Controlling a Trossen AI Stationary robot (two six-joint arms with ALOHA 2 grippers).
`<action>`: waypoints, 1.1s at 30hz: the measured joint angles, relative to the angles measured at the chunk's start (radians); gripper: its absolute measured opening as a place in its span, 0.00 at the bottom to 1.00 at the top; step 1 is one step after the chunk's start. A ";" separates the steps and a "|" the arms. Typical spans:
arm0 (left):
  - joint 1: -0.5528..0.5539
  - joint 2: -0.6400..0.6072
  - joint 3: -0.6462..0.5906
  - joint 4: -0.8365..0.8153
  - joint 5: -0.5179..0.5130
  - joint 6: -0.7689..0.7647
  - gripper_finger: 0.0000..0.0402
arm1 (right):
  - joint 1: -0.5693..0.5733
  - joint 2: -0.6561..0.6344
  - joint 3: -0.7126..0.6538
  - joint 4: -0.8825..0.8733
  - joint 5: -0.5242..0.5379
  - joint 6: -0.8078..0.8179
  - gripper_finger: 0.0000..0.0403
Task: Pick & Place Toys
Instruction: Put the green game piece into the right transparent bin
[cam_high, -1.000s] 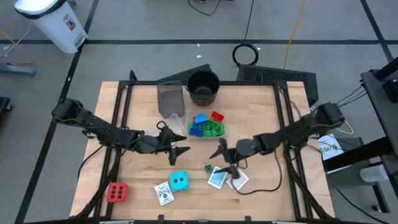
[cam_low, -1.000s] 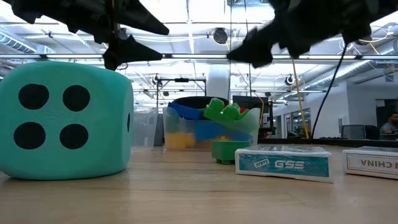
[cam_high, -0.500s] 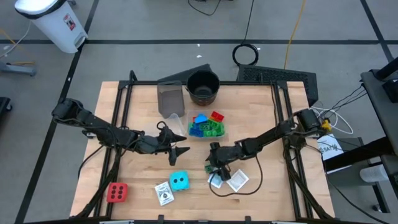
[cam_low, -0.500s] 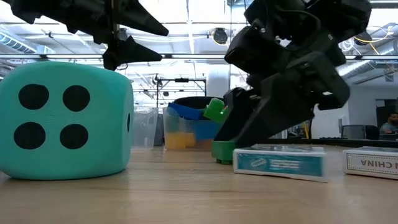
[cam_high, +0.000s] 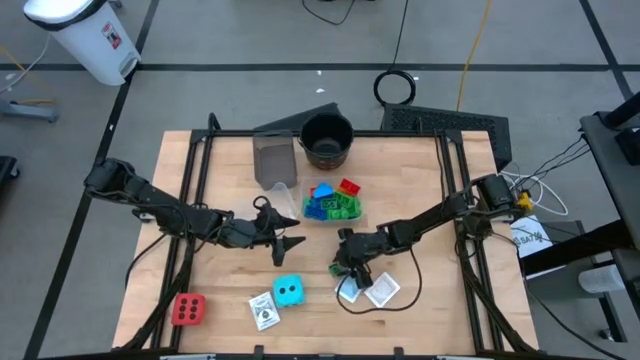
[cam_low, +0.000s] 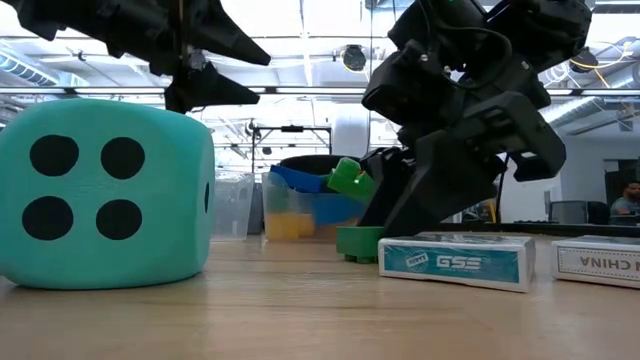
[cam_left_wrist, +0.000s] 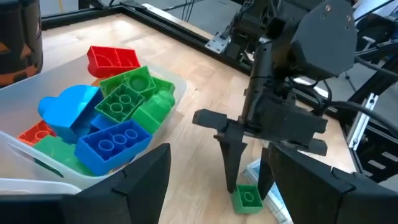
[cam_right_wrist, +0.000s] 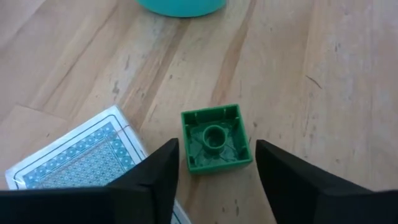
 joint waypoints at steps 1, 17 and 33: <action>0.000 0.000 0.000 0.002 -0.001 -0.001 0.68 | 0.000 0.000 0.000 0.002 0.000 -0.001 0.44; 0.000 0.000 0.000 0.002 -0.002 -0.018 0.68 | 0.000 -0.018 -0.003 -0.005 0.008 -0.070 0.28; 0.005 0.000 0.000 0.002 -0.022 -0.030 0.68 | -0.053 -0.306 -0.002 0.001 0.342 -0.231 0.29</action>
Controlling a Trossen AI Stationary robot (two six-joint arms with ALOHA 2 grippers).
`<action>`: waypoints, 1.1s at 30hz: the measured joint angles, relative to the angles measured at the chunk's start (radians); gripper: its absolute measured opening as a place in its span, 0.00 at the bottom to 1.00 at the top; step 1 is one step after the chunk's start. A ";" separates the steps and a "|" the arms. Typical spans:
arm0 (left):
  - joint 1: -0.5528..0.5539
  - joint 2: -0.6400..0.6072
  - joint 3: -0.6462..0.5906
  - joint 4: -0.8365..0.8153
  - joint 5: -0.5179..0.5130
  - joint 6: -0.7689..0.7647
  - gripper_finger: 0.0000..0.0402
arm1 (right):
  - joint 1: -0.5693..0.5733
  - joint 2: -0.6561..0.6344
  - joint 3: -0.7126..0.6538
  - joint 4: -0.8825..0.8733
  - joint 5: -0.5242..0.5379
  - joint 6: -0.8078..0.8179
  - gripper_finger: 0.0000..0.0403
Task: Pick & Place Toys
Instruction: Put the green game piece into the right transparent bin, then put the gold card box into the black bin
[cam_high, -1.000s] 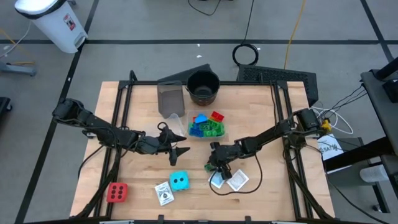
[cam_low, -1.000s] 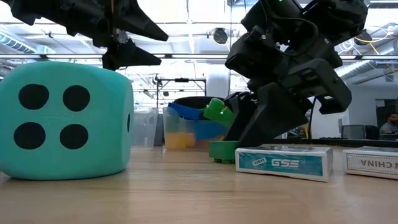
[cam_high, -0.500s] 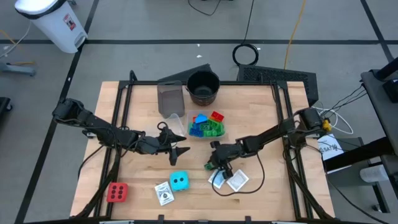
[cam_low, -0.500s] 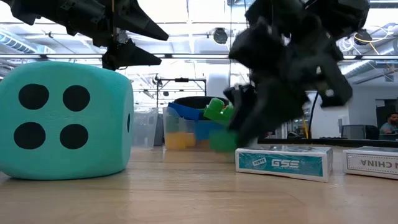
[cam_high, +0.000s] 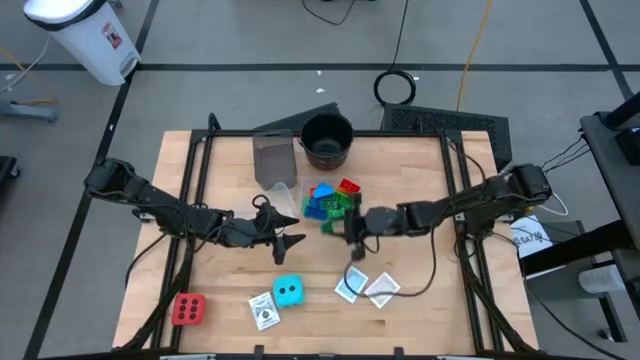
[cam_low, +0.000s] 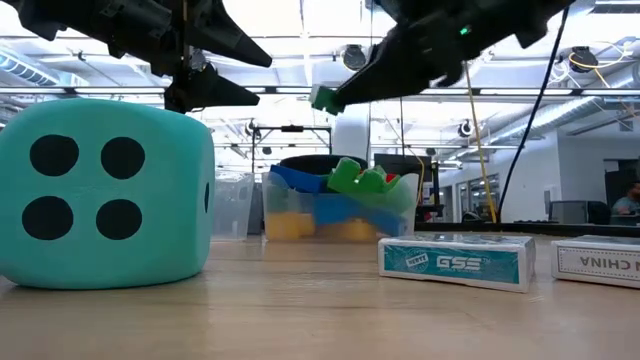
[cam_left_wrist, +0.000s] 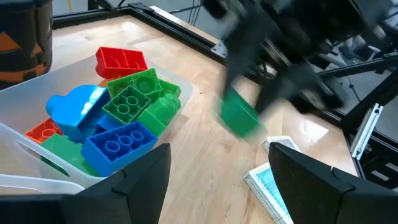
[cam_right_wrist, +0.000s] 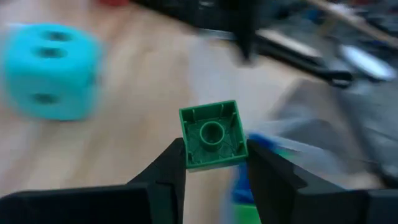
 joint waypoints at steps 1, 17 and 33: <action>0.000 0.000 0.000 0.000 0.000 0.000 0.68 | -0.018 -0.003 0.000 0.005 0.031 -0.013 0.28; 0.000 0.000 0.000 -0.008 0.001 0.008 0.68 | -0.331 0.025 -0.010 0.050 -0.078 0.051 0.37; 0.000 0.000 0.000 -0.010 0.001 0.012 0.68 | -0.210 -0.067 -0.034 -0.044 -0.077 0.093 0.62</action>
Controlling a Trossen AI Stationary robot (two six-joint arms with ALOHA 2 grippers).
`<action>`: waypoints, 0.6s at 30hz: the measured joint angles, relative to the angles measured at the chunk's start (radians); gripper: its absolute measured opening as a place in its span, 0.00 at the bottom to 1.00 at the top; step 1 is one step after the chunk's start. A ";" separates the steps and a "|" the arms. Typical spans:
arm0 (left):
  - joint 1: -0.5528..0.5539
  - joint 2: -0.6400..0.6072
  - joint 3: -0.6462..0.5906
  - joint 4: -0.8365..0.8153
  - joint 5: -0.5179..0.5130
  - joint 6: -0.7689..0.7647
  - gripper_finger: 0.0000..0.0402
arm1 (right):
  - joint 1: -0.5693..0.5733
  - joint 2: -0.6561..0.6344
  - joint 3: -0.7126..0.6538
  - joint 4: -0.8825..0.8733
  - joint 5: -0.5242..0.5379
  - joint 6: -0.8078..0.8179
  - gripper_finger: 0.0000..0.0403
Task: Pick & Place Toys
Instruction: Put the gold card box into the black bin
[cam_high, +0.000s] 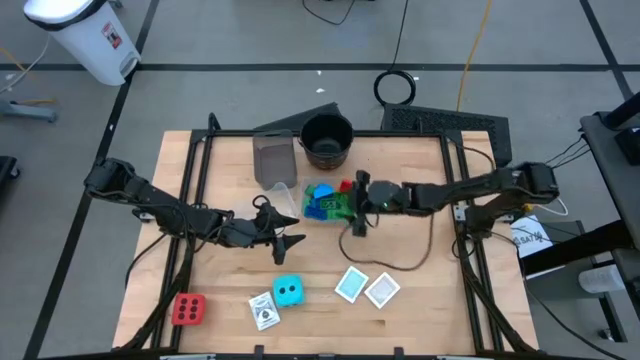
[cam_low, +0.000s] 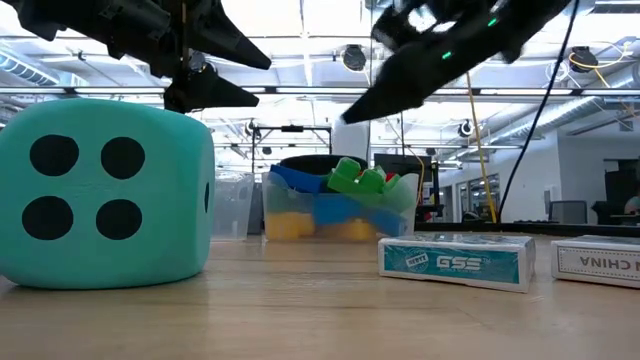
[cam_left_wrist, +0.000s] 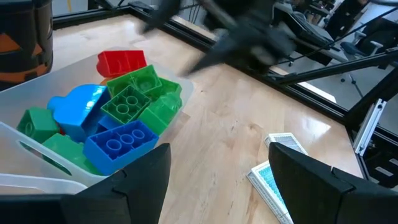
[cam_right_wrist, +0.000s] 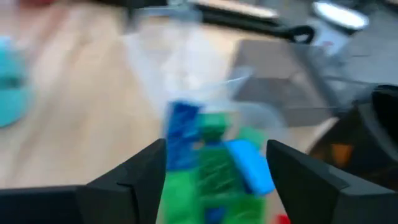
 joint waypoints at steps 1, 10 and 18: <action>0.000 0.000 0.000 0.000 0.000 0.000 0.68 | 0.026 -0.023 0.000 -0.047 -0.001 0.007 0.62; 0.000 0.000 0.000 -0.001 0.000 0.000 0.68 | 0.315 -0.223 0.000 -0.529 -0.067 0.212 0.63; 0.000 0.000 0.000 -0.025 0.000 -0.004 0.68 | 0.609 -0.221 -0.129 -0.489 -0.101 0.277 0.63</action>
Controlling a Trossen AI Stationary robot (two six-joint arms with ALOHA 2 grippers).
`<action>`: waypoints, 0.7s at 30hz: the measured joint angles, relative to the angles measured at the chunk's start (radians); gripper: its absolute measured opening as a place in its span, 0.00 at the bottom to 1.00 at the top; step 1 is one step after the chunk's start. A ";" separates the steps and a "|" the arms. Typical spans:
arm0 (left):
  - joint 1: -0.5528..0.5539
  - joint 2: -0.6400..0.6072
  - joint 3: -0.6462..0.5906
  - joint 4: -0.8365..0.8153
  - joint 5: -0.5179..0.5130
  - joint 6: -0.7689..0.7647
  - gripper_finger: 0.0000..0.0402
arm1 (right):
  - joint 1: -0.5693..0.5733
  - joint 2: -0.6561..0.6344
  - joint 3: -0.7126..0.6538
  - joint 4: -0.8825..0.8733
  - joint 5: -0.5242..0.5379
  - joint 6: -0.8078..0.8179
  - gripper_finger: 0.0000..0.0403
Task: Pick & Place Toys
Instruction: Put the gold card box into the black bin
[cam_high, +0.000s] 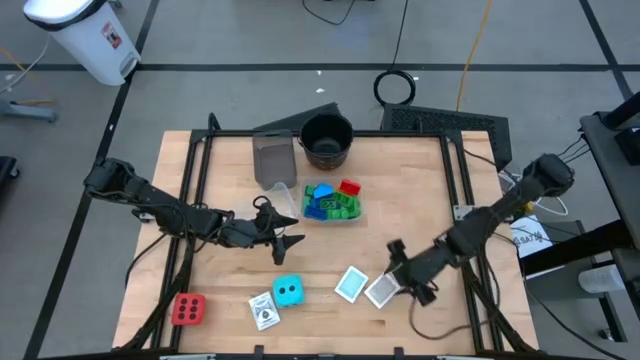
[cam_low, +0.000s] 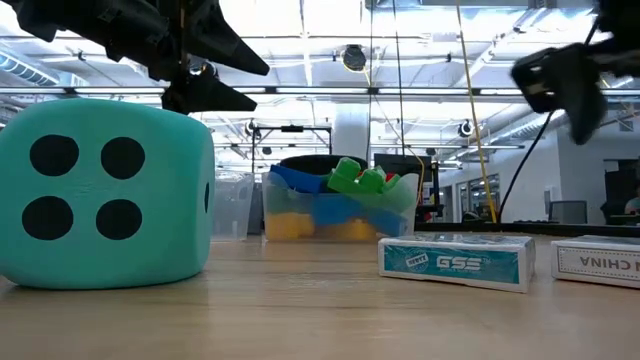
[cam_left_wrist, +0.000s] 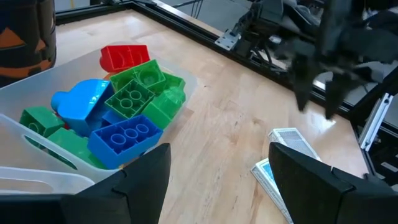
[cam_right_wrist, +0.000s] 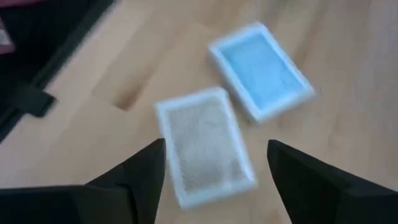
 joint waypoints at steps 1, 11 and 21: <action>0.000 0.000 0.000 0.000 0.000 0.000 0.68 | 0.026 0.001 -0.034 0.073 0.016 -0.009 0.64; 0.000 0.000 -0.001 0.002 0.002 0.000 0.68 | 0.026 0.124 -0.162 0.299 0.052 -0.018 0.84; 0.009 0.000 -0.001 0.003 0.002 -0.001 0.68 | -0.023 0.290 -0.160 0.386 -0.114 -0.134 0.82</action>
